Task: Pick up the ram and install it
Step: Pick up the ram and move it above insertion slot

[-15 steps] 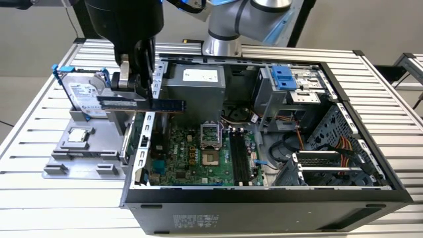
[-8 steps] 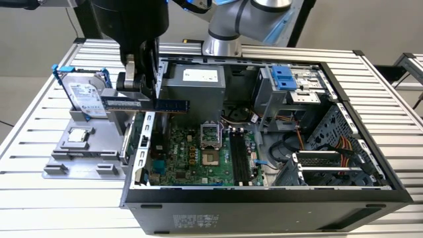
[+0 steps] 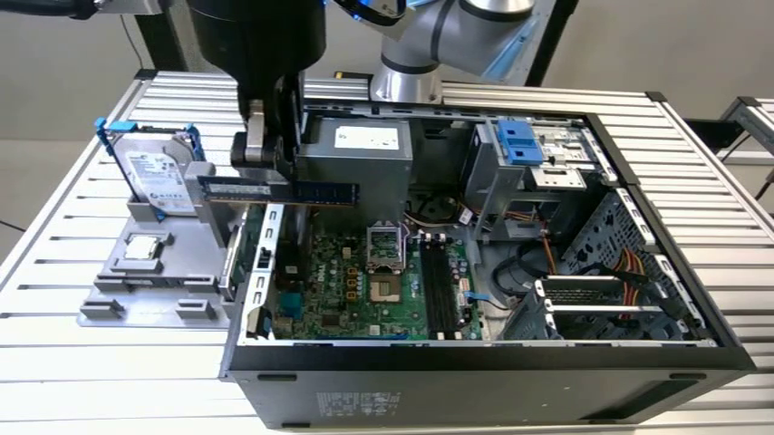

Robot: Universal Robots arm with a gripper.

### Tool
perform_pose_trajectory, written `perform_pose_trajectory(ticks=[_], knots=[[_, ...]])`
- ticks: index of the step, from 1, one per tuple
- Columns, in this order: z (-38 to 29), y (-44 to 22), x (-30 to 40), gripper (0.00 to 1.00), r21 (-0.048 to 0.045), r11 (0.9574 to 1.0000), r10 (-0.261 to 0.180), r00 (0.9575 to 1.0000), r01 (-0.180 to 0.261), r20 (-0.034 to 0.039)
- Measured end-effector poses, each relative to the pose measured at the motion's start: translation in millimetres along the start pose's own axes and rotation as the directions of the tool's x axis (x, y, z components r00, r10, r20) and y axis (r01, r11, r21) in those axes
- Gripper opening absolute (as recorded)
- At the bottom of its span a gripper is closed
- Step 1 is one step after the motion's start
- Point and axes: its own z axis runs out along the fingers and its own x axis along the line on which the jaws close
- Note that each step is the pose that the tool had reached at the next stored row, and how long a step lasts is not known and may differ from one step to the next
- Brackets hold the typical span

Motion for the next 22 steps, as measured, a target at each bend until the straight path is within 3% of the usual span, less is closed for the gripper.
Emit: perform_pose_trajectory(ticks=[22], knots=[[-0.4, -34.9, -1.5, 0.0, 0.0, 1.0, 0.0, 1.0, 0.0, -0.0001]])
